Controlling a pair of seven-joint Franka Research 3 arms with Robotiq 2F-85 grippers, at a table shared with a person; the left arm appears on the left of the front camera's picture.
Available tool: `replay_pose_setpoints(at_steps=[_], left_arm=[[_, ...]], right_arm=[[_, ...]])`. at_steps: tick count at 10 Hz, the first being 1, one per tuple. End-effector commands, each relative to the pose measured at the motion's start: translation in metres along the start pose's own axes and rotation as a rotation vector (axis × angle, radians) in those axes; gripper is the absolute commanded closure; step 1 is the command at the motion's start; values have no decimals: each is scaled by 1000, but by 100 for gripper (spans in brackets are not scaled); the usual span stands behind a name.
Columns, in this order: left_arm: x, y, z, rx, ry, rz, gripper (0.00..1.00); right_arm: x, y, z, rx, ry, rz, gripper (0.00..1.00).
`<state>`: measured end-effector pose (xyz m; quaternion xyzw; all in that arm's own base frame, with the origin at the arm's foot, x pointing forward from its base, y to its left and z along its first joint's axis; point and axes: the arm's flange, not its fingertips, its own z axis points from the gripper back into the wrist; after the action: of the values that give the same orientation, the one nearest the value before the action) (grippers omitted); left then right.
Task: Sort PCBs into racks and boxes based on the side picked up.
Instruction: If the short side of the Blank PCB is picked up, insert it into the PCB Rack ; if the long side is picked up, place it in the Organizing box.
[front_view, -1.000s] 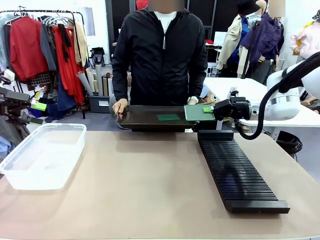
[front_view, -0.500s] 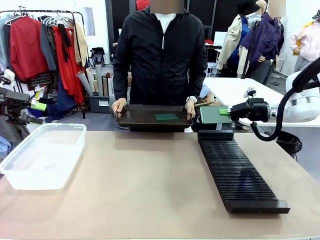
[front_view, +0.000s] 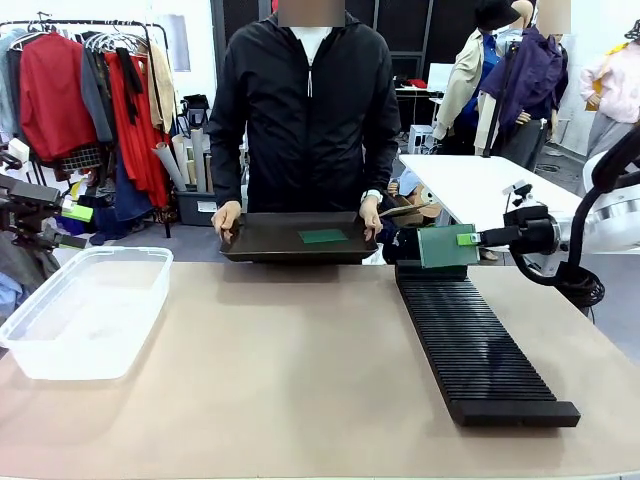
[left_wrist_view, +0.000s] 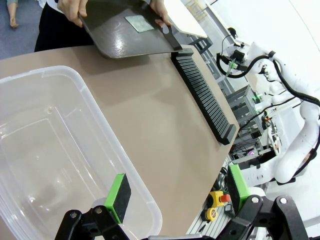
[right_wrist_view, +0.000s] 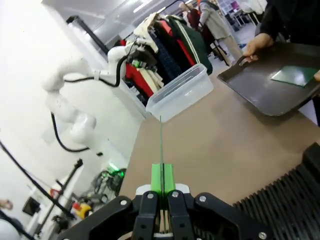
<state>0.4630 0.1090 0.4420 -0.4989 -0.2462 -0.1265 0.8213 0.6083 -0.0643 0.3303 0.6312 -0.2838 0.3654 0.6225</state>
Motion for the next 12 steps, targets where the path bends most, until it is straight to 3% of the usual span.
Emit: replay_pose_setpoints(at_steps=[1,8,12], left_arm=[[1,-2,1,0,0,3,0],[1,-2,1,0,0,3,0],[1,-2,1,0,0,3,0]], right_arm=[[-4,-3,10,12,61,133,100],[-38,-30,39,-32,-135,361,100],[-47,-54,32,-20,-108,494,100]])
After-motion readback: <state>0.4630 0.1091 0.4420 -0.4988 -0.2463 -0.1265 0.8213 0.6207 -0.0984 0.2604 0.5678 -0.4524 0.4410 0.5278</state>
